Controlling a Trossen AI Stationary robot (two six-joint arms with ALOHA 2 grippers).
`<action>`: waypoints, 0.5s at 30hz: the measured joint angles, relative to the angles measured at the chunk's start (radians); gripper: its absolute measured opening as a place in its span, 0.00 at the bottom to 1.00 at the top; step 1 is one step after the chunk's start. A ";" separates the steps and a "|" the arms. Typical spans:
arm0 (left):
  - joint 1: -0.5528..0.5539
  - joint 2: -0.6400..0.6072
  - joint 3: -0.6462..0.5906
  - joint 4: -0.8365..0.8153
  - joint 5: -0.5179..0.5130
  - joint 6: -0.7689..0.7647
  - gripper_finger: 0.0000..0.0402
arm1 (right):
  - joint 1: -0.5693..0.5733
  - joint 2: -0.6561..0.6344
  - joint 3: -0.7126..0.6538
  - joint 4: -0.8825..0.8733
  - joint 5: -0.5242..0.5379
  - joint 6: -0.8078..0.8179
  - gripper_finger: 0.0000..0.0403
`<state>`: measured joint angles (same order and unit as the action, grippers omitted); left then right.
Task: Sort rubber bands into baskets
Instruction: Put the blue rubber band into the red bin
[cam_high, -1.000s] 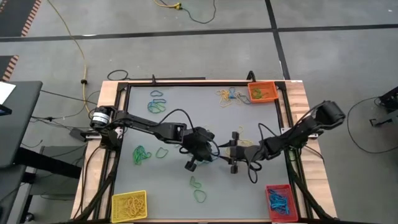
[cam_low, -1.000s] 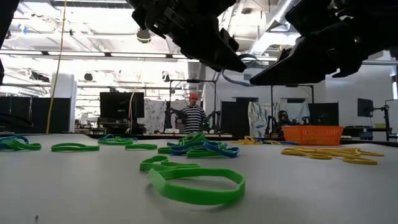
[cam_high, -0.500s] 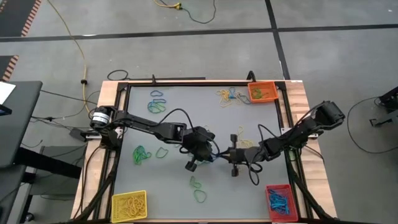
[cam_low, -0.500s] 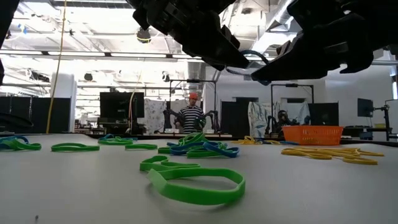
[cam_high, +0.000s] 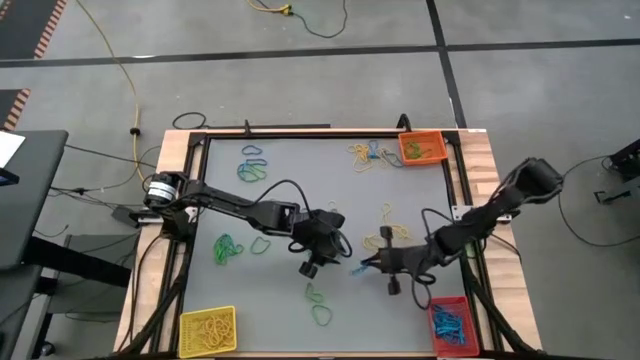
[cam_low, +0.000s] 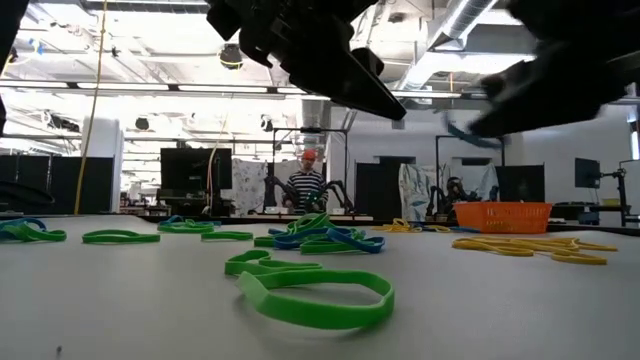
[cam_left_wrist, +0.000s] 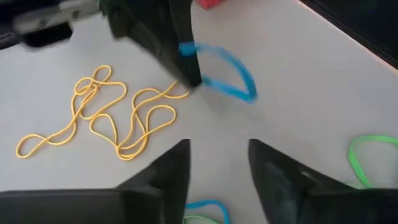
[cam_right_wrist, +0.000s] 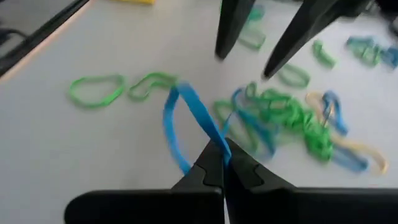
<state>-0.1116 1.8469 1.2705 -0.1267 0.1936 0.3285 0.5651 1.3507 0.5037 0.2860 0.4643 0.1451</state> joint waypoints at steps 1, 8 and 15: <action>0.000 0.000 0.000 -0.001 0.000 0.000 0.43 | 0.017 -0.031 0.000 -0.056 -0.015 0.039 0.05; 0.000 0.000 0.000 -0.054 -0.008 0.007 0.53 | 0.156 -0.239 0.093 -0.540 -0.136 0.372 0.05; 0.012 0.000 0.000 -0.132 -0.068 0.009 0.53 | 0.302 -0.352 0.195 -0.839 -0.314 0.771 0.05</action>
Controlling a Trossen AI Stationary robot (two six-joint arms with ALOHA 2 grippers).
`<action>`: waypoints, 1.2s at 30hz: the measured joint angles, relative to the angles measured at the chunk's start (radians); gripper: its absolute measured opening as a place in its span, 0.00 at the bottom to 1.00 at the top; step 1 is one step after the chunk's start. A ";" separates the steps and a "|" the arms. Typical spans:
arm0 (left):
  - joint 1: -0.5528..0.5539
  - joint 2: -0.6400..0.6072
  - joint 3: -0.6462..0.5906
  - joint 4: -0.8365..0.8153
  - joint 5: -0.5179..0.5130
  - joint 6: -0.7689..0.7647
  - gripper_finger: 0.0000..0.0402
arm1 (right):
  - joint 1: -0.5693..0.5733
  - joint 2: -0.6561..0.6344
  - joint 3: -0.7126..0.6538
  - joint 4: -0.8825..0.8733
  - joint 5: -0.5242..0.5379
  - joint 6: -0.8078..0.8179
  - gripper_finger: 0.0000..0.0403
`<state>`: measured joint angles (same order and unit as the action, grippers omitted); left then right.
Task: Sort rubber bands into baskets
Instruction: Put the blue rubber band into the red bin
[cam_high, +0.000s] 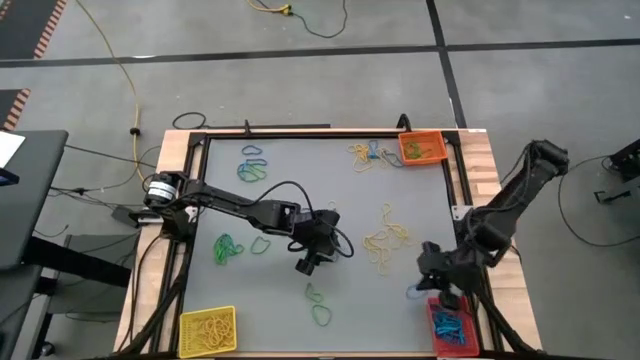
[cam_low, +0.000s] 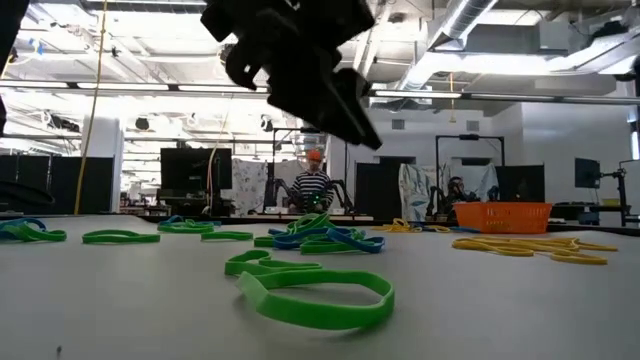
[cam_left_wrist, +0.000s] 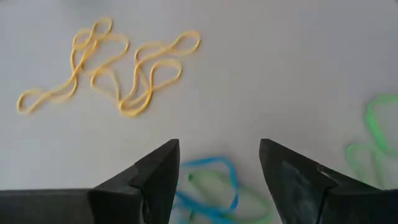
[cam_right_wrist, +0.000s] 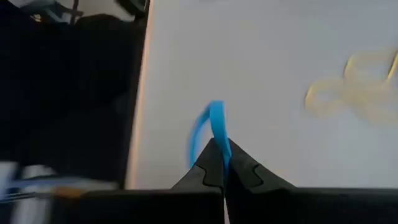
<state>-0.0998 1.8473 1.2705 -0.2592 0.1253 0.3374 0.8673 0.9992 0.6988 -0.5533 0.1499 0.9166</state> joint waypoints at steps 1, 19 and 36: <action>0.005 0.000 -0.001 -0.007 -0.004 0.000 0.53 | 0.025 -0.007 0.010 -0.020 -0.014 0.055 0.05; 0.125 0.002 -0.083 0.039 -0.009 -0.022 0.53 | 0.326 0.090 0.029 -0.035 -0.100 0.740 0.05; 0.129 0.002 -0.083 0.051 -0.018 0.020 0.53 | 0.334 0.232 0.029 -0.012 -0.159 0.848 0.41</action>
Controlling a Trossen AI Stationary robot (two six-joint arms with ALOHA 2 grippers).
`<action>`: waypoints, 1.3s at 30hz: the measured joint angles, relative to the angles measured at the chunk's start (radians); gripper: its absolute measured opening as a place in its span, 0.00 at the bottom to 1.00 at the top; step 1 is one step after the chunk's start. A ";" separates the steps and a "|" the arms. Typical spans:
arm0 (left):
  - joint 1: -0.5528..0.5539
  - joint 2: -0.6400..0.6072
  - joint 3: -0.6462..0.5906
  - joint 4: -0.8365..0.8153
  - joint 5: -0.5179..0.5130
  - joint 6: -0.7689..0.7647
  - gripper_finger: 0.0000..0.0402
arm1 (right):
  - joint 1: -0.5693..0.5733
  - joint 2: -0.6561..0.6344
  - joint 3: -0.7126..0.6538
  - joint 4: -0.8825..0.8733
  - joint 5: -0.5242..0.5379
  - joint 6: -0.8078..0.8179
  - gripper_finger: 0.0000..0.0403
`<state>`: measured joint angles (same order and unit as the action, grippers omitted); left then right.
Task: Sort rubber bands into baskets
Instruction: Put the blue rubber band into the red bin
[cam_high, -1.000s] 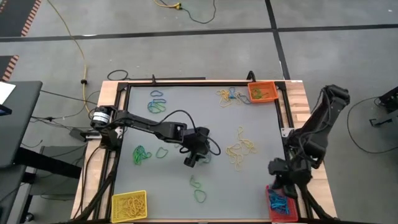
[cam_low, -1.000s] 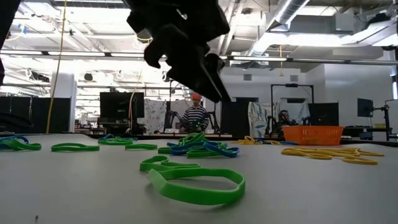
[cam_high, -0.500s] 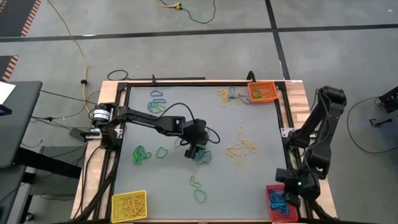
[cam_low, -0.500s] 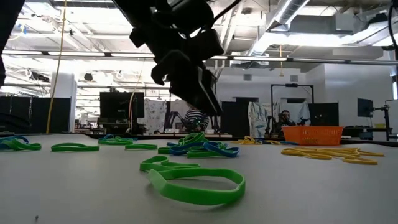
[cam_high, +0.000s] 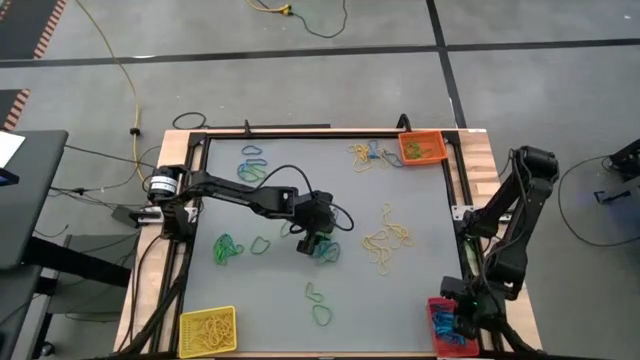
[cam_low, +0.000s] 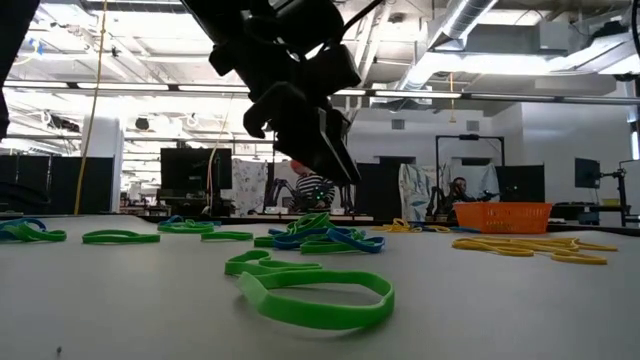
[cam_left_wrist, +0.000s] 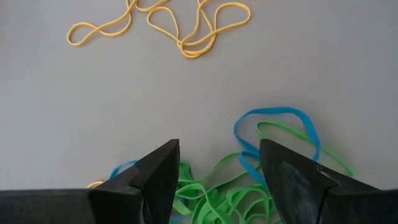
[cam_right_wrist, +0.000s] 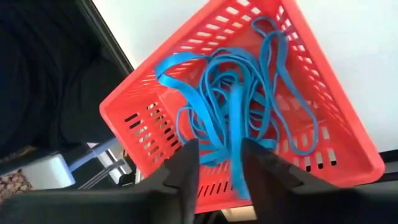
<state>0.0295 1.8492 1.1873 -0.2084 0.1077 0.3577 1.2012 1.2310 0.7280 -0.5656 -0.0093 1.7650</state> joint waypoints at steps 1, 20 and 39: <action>0.001 0.000 0.000 0.000 -0.011 0.001 0.53 | -0.004 -0.002 0.000 -0.001 0.000 0.000 0.44; 0.184 -0.022 0.001 -0.086 -0.095 -0.119 0.53 | -0.060 -0.183 0.000 -0.277 0.298 -0.172 0.63; 0.225 -0.032 -0.005 -0.318 0.038 -0.091 0.53 | -0.314 -0.086 0.000 -0.134 0.721 -0.774 0.63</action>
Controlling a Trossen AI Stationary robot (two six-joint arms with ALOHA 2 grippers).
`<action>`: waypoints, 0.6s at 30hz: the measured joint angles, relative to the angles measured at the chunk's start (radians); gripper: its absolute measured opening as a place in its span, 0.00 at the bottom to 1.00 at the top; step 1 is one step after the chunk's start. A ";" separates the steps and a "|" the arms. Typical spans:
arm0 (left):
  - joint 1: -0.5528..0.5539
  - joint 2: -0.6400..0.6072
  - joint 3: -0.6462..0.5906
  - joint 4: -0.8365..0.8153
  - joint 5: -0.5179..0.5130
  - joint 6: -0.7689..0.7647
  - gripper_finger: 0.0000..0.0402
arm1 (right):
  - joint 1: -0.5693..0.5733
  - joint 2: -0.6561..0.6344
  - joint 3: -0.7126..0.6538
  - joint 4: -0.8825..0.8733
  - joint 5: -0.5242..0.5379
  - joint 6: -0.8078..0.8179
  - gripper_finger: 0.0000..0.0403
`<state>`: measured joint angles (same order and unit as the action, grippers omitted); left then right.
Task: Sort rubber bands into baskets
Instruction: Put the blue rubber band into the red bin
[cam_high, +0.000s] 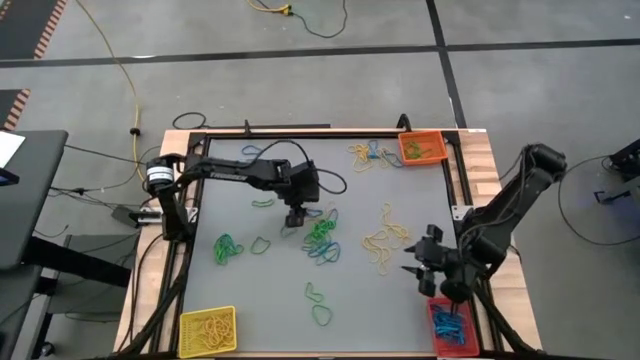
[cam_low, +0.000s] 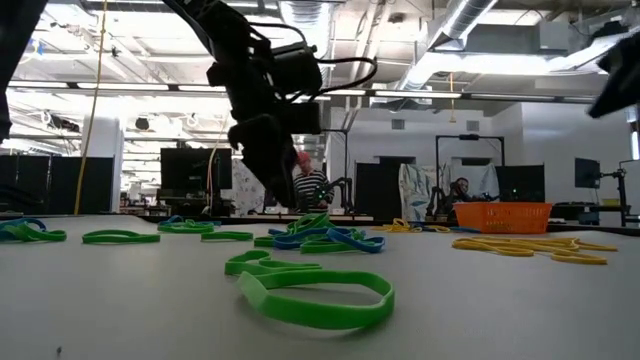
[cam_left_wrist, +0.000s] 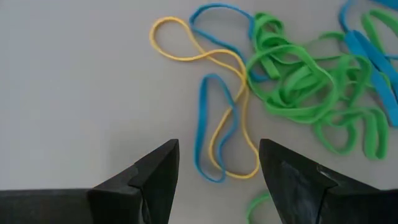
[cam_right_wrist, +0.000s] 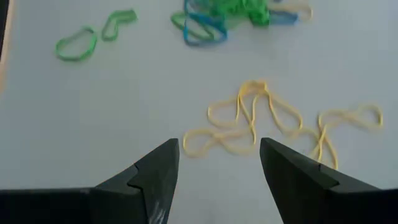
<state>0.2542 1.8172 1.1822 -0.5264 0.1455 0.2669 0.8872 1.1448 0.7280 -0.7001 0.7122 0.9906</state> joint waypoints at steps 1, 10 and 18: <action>-0.005 0.000 -0.011 0.014 0.000 0.007 0.53 | -0.010 0.006 0.000 0.025 0.006 -0.031 0.63; -0.013 0.002 -0.127 0.160 -0.044 0.000 0.53 | -0.071 0.062 0.000 0.151 0.004 -0.181 0.63; -0.012 0.017 -0.139 0.180 -0.027 0.001 0.45 | -0.099 0.071 0.000 0.167 -0.001 -0.188 0.63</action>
<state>0.2420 1.8341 1.0435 -0.3467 0.1183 0.2681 0.7883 1.2160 0.7280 -0.5333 0.7113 0.8021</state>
